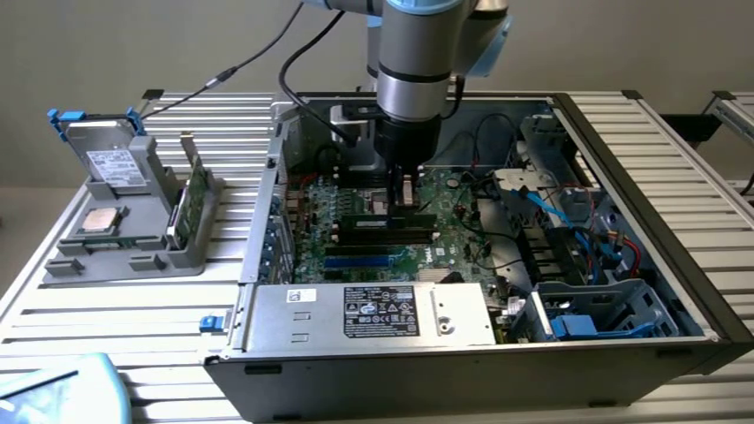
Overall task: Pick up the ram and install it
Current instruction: 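Insert the ram into the slot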
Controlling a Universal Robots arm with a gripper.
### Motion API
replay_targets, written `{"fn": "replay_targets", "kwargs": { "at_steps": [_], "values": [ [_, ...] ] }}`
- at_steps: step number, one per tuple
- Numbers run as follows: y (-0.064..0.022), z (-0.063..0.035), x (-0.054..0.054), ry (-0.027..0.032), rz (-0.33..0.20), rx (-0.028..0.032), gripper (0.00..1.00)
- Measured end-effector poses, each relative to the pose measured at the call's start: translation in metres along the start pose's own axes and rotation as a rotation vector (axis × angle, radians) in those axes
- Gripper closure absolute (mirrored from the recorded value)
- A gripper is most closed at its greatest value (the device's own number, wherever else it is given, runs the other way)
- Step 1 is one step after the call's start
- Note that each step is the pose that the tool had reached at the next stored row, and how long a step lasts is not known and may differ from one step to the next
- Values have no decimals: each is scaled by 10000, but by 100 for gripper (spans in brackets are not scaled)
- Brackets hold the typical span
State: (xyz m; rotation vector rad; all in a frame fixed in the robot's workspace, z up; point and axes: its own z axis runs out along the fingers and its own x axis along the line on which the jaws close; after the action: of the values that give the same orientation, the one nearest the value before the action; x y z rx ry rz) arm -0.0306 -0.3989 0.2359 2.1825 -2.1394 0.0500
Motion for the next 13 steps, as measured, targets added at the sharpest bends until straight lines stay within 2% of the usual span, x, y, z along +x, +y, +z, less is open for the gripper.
{"fn": "replay_targets", "kwargs": {
  "at_steps": [2, 5, 7, 10, 11, 13],
  "values": [
    [1, 18, -8, 20, 3, 31, 85],
    [3, 31, -31, 103, 4, 36, 85],
    [7, 37, -50, 185, -1, 36, 85],
    [15, 47, -93, 349, -26, 42, 85],
    [18, 49, -104, 386, -40, 46, 85],
    [25, 51, -111, 420, -88, 52, 85]
  ]
}}
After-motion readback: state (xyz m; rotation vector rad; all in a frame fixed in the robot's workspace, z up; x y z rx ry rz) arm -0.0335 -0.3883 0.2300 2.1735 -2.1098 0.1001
